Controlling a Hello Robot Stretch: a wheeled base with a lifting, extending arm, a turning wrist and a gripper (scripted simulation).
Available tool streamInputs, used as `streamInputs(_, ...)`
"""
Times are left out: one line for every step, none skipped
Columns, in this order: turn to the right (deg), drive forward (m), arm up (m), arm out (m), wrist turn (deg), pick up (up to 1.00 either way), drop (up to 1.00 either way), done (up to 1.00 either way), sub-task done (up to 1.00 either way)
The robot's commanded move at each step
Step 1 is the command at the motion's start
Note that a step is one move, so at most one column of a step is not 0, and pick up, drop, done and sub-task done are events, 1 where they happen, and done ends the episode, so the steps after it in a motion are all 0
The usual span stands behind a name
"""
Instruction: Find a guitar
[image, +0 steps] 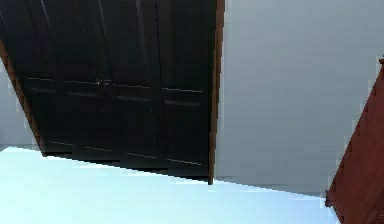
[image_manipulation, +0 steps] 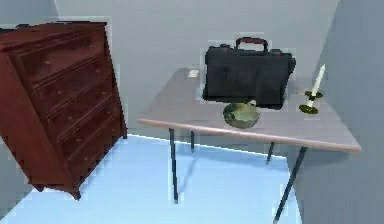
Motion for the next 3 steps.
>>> streamInputs(0.0,0.10,0.00,0.00,0.0,0.00,0.00,0.00,0.00)
streamInputs(-45.0,0.00,0.00,0.00,0.0,0.00,0.00,0.00,0.00)
streamInputs(-27.0,0.00,0.00,0.00,0.0,0.00,0.00,0.00,0.00)
